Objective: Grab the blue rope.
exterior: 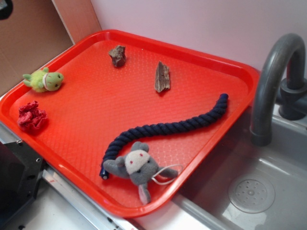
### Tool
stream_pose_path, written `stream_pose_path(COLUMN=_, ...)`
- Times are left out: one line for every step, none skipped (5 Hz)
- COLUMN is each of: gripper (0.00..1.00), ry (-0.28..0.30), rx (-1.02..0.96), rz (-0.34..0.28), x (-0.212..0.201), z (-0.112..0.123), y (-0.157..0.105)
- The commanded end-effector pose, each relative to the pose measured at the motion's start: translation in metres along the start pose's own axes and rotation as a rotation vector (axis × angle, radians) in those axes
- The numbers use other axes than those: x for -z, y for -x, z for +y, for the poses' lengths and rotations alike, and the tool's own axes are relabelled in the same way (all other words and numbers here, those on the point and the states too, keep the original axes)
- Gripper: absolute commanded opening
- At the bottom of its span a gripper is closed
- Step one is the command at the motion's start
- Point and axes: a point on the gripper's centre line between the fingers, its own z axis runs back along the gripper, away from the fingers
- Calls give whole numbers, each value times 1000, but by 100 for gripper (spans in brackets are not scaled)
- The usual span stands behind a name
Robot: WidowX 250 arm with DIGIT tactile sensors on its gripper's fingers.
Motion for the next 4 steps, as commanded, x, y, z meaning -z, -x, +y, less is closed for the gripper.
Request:
stream_pose_path(gripper=100, ry=0, rx=0, rz=0, x=0, z=0, y=0)
stream_pose_path(gripper=100, ry=-24, rx=72, rz=-18, x=10, z=-6, y=-7)
stream_pose_path(gripper=100, ry=-81, rx=291, rz=-33, x=34, z=-31, y=-32)
stream_pose_path(gripper=100, ry=-117, rx=346, rz=-89, x=55, z=-56, y=-46)
